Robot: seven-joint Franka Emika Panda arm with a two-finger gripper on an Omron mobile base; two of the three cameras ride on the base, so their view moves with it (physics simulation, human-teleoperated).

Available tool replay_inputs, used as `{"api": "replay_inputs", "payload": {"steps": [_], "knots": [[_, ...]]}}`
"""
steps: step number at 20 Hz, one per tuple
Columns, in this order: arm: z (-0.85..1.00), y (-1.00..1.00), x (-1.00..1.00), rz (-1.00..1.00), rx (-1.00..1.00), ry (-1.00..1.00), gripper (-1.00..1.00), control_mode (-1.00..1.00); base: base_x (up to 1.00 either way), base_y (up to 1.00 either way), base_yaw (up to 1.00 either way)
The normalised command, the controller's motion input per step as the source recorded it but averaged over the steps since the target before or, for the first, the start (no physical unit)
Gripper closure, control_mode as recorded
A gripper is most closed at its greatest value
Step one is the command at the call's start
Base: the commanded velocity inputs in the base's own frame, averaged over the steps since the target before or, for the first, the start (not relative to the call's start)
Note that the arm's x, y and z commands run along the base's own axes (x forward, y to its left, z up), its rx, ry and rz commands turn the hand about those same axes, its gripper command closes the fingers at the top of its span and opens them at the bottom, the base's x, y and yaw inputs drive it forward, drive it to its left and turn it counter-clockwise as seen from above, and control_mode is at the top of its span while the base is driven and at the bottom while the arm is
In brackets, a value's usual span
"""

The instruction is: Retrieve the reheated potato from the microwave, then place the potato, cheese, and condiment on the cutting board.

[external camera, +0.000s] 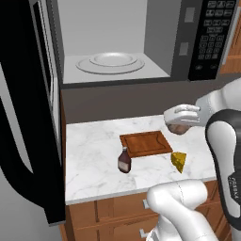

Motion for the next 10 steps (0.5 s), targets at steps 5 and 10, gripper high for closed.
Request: {"api": "replay_inputs", "payload": {"steps": [5, 10], "knots": [[-0.56, -0.47, 0.23, -0.20, 0.00, 0.24, 1.00, -1.00, 0.00, 0.00, 0.00], [-0.54, -0.47, 0.35, -0.18, 0.00, 0.16, 1.00, -1.00, 0.00, 0.00, 0.00]]}}
